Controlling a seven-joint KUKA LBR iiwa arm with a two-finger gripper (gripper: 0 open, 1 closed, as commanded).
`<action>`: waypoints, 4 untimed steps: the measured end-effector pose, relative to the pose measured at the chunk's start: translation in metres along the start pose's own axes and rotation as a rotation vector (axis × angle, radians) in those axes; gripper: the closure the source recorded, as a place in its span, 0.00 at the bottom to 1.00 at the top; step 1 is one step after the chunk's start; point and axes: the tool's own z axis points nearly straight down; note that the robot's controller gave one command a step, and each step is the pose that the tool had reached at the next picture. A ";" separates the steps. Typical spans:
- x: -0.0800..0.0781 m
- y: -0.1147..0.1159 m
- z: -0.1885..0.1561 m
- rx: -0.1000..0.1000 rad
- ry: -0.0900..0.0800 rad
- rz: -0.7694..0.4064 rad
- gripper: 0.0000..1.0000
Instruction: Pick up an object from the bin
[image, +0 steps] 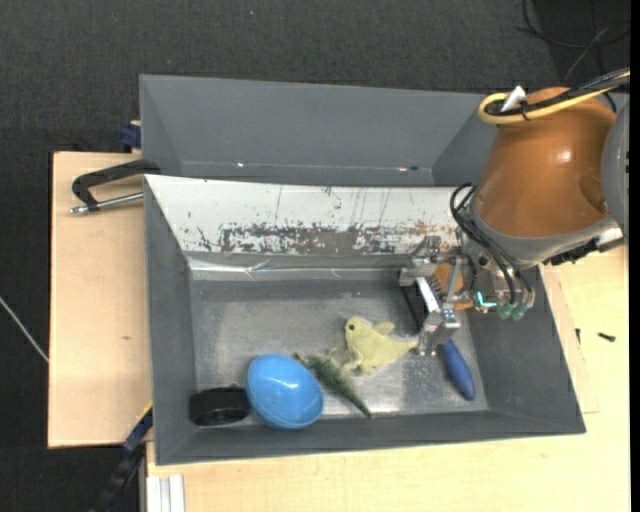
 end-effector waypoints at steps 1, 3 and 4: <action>-0.025 0.003 0.166 0.000 -0.012 -0.078 0.00; -0.023 -0.002 0.136 -0.001 -0.012 0.256 0.00; -0.025 -0.004 0.164 -0.002 -0.008 0.344 0.00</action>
Offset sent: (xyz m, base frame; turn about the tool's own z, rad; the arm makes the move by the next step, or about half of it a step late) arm 0.0215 0.0021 -0.1665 -0.0786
